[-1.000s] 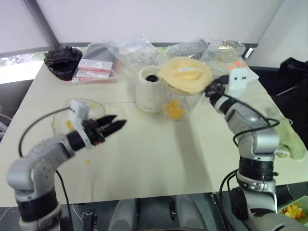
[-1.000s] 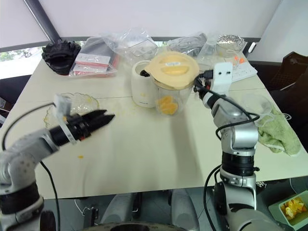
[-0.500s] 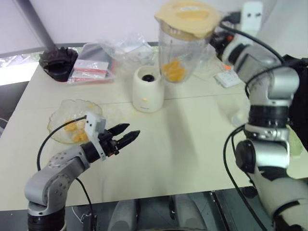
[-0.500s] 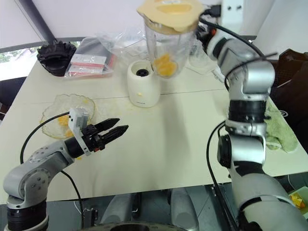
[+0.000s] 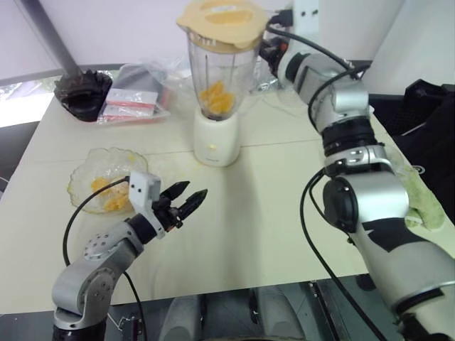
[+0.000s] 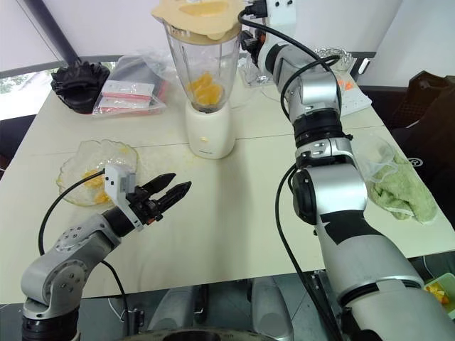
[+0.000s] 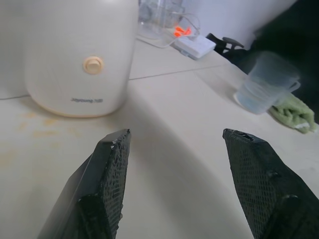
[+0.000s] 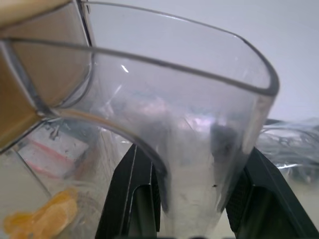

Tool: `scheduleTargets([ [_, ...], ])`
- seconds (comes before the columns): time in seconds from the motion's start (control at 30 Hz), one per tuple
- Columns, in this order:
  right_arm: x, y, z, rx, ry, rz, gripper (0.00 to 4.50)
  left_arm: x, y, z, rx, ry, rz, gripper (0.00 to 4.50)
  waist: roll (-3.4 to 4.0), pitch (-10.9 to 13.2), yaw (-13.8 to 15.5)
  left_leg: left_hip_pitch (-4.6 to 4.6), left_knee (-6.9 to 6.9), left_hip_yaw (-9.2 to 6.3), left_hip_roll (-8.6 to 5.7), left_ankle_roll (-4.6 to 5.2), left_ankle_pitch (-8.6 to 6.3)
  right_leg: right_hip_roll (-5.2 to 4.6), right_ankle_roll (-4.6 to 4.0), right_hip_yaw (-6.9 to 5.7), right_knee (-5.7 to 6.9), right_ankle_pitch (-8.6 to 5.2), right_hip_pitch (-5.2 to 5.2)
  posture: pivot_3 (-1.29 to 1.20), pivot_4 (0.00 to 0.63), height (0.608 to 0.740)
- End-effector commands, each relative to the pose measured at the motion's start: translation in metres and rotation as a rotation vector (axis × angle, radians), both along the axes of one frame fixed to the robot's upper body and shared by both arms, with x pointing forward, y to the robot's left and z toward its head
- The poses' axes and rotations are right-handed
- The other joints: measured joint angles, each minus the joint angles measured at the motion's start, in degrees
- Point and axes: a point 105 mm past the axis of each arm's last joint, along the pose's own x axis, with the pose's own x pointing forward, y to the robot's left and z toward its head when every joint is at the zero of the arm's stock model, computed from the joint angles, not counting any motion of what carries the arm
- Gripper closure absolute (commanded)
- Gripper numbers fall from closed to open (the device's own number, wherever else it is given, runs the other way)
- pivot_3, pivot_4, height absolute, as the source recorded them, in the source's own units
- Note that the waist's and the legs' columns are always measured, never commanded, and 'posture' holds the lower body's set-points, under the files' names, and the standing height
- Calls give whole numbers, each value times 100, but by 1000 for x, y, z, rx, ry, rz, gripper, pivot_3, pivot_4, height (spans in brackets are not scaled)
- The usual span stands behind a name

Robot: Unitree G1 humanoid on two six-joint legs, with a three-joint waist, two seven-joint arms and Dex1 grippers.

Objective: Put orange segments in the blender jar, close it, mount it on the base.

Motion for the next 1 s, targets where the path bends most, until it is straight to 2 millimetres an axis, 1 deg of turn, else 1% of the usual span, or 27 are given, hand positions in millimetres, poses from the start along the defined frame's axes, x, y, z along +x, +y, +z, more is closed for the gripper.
scheduleTargets([
  [0.03, -3, 5, 32, 24, -106, 3, 3524, -4, -3, 11, 8, -56, 1, 1444, 0, 0, 3, 0, 0, 0, 0, 0, 0, -1, 0, 0, 0, 0, 1, 0, 150, 740],
  [0.4, 3, 14, 21, 0, -67, 4, 3524, -3, -2, 11, 27, -58, 31, 1444, 0, 0, -3, 0, 1, -1, -1, 0, 0, 0, -1, 0, 1, 0, 1, 0, 150, 740],
  [0.73, 10, 20, -17, -126, 65, -13, 3524, 2, -2, 8, 46, -52, 63, 1444, 1, -2, -4, 6, 3, -1, -2, 0, 0, 0, -1, 0, 3, 1, 7, 0, 150, 740],
  [1.0, 13, 16, -42, -167, 146, -38, 3524, 2, -2, 5, 53, -46, 83, 1444, 0, -7, -5, 22, 4, -1, -2, 0, 0, 1, -2, 0, 3, 0, 25, 0, 150, 740],
])
